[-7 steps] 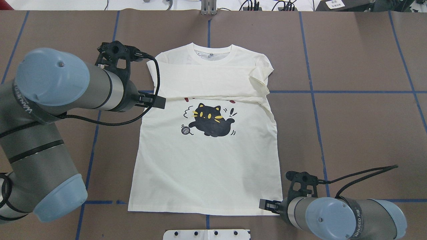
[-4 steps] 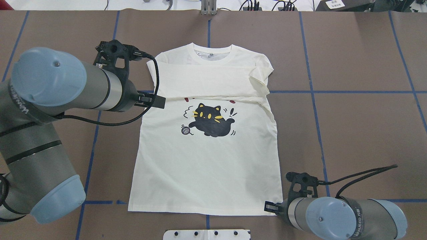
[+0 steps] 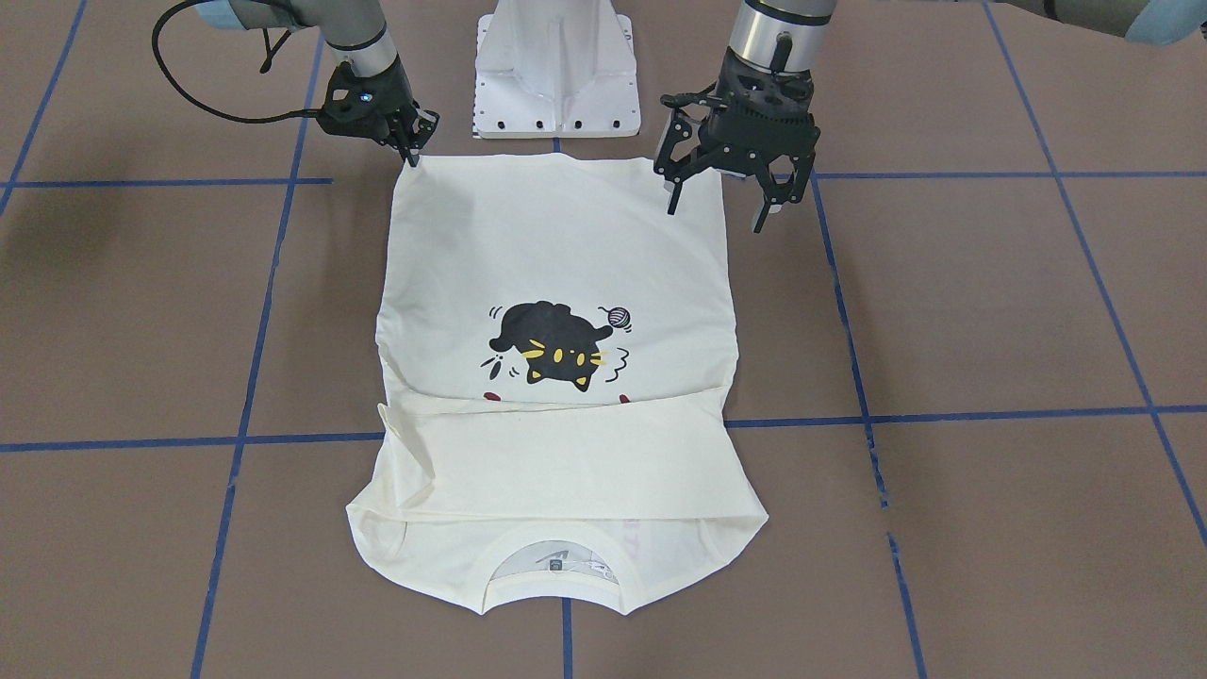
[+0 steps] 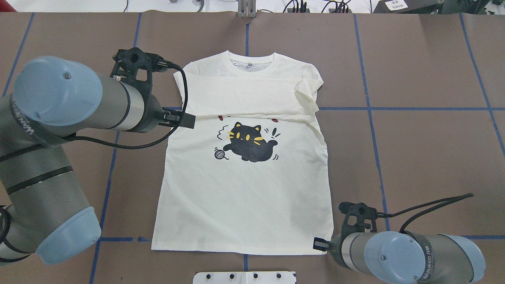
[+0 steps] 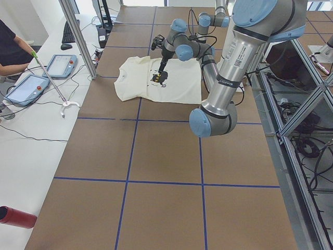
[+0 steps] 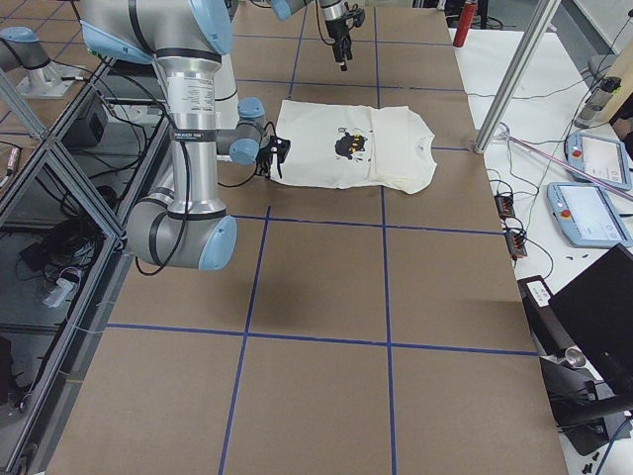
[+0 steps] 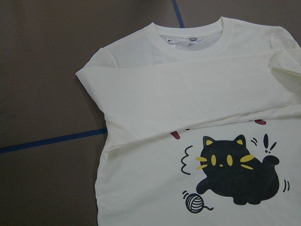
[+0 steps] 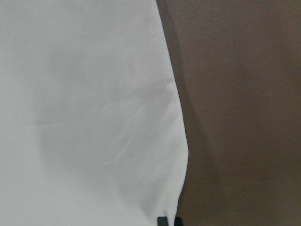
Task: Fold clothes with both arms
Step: 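Lower both grippers onto the hem corners and grasp them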
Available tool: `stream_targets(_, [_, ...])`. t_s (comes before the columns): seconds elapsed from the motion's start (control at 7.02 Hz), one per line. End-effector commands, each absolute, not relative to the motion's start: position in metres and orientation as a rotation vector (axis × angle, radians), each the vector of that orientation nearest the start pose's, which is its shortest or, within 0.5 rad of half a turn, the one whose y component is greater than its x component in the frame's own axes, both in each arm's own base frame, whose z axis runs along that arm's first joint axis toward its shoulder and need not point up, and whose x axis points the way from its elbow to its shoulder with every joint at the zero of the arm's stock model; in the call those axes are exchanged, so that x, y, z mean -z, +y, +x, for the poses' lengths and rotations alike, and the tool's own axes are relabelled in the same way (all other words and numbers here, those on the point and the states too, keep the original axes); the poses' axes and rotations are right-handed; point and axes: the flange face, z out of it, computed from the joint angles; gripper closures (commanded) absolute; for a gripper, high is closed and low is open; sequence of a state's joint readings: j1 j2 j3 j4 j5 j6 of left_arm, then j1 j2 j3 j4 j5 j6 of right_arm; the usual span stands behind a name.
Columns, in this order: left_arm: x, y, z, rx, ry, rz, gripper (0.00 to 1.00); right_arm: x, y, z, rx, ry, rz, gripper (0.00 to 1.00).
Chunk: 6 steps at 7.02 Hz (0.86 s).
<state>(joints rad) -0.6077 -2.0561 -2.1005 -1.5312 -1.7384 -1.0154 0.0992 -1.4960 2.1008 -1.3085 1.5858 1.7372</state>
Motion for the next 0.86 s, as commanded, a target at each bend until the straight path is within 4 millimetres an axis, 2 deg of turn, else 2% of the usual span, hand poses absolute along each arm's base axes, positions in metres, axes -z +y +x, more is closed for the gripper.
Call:
stream_targets(0.0, [-0.229,-0.389,0.386,0.113,0.901,0.201,0.00,-0.325,-0.188,-0.460,-0.262,-0.928,-0.036,1.00])
stream_targets(0.14, [-0.252,-0.371,0.392,0.207,0.921,0.122,0.00,-0.315,-0.191,-0.449,-0.271,-0.954,-0.030,1.00])
stream_targets(0.29, [-0.281,-0.331,0.418,0.225,0.913,0.038,0.02,-0.308,-0.197,-0.442,-0.281,-0.970,-0.023,1.00])
stream_targets(0.43, [-0.288,-0.299,0.443,0.278,0.905,-0.006,0.07,-0.306,-0.202,-0.440,-0.290,-0.975,-0.019,1.00])
stream_targets(0.57, [-0.295,-0.266,0.468,0.291,0.880,-0.013,0.08,-0.302,-0.207,-0.436,-0.296,-0.984,-0.024,1.00])
stream_targets(0.71, [-0.298,-0.249,0.478,0.294,0.870,-0.042,0.08,-0.301,-0.209,-0.435,-0.298,-0.986,-0.024,1.00])
